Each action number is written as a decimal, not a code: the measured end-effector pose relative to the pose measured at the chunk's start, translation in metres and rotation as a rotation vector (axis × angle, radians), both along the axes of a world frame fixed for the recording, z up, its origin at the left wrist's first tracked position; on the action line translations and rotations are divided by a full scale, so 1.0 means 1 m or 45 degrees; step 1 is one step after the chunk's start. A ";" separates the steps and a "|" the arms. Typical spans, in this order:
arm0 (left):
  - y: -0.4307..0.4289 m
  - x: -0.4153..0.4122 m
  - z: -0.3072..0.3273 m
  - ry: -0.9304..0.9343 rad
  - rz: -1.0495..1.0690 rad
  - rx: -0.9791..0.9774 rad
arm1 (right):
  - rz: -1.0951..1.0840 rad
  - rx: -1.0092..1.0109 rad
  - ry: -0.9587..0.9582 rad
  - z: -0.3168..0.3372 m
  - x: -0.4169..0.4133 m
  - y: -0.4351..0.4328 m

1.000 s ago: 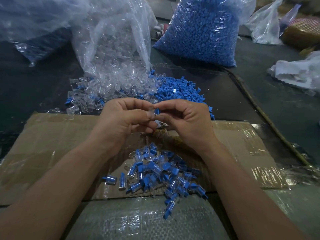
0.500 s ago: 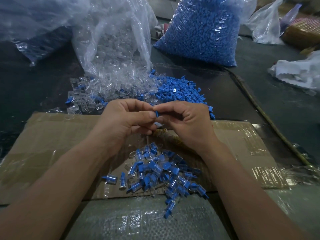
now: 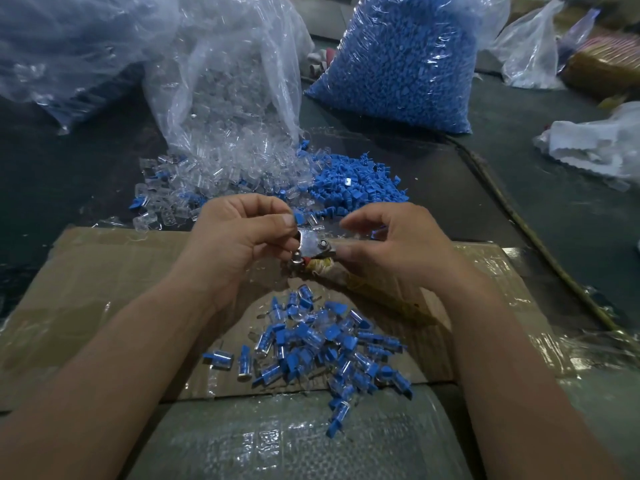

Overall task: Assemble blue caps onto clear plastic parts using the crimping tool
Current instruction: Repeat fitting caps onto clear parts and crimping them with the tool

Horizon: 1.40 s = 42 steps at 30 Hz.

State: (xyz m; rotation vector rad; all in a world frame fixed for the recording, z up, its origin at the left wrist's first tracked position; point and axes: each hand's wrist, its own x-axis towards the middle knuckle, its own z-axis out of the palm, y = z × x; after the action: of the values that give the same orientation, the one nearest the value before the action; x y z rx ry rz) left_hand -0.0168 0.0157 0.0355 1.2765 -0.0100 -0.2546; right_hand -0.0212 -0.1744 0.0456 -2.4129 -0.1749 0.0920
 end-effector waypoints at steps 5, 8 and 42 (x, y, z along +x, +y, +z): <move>0.002 0.002 0.000 -0.028 0.019 0.013 | 0.137 -0.335 0.331 0.002 -0.002 -0.010; 0.003 0.003 -0.001 -0.025 0.017 0.011 | 0.150 -0.474 0.378 0.002 -0.001 -0.009; 0.004 0.007 -0.007 -0.210 0.200 0.040 | -0.058 -0.404 -0.110 -0.002 -0.005 0.016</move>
State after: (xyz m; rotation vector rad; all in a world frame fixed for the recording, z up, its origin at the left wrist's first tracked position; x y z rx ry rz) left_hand -0.0096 0.0193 0.0282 1.3196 -0.0467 -0.0139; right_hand -0.0264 -0.1585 0.0434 -2.7384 -0.1546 -0.0068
